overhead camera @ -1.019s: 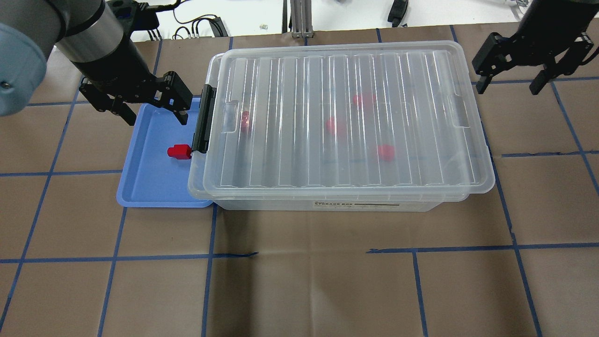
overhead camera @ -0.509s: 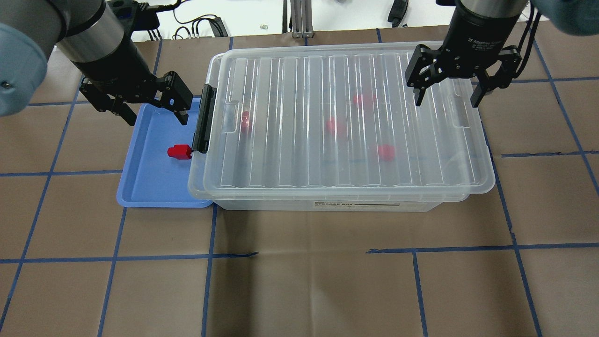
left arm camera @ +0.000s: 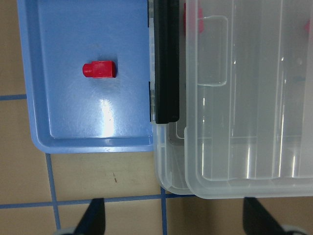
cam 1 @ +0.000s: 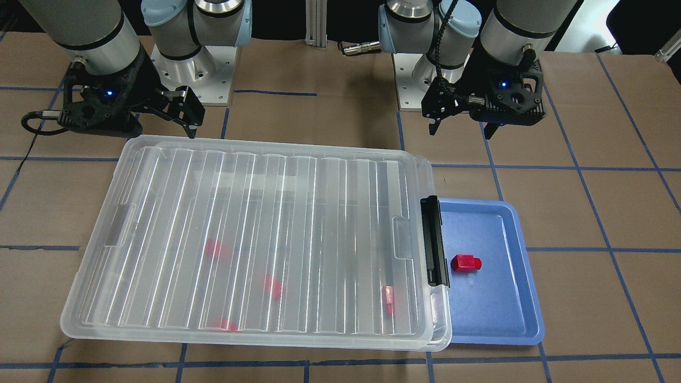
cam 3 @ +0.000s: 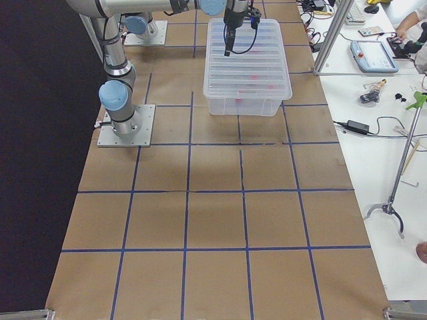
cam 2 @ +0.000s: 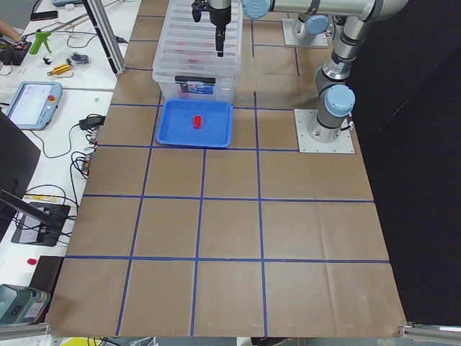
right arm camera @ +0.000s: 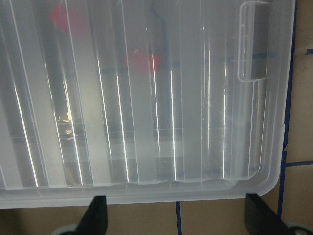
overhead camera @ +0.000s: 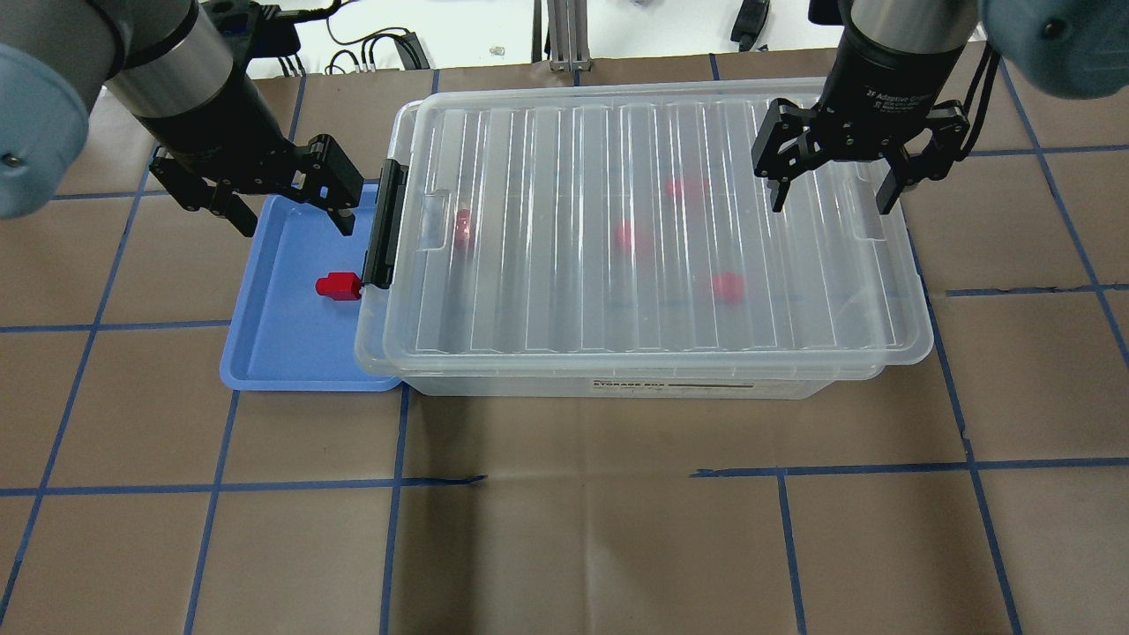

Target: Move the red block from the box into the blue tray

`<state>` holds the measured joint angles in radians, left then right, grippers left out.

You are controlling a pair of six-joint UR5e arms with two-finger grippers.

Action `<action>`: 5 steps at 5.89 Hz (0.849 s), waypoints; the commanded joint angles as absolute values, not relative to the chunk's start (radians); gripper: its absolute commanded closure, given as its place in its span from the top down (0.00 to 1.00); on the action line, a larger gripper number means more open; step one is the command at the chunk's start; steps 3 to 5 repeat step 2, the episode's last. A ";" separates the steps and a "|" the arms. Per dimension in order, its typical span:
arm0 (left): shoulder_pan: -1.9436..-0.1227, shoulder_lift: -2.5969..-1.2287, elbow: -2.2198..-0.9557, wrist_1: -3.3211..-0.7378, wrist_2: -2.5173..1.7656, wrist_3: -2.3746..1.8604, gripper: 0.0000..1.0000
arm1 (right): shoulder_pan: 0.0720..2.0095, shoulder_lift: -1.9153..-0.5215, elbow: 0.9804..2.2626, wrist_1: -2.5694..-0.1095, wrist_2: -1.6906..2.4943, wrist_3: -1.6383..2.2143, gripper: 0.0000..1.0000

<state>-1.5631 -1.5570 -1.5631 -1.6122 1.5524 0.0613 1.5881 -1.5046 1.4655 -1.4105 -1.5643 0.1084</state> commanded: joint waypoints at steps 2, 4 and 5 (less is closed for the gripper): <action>-1.563 -1.557 -1.563 -1.612 1.552 0.061 0.98 | 1.588 -1.506 1.466 -1.420 -1.566 0.112 1.00; -1.563 -1.557 -1.563 -1.612 1.552 0.061 0.98 | 1.588 -1.506 1.466 -1.420 -1.566 0.112 1.00; -1.563 -1.557 -1.563 -1.612 1.552 0.061 0.98 | 1.588 -1.506 1.466 -1.420 -1.566 0.112 1.00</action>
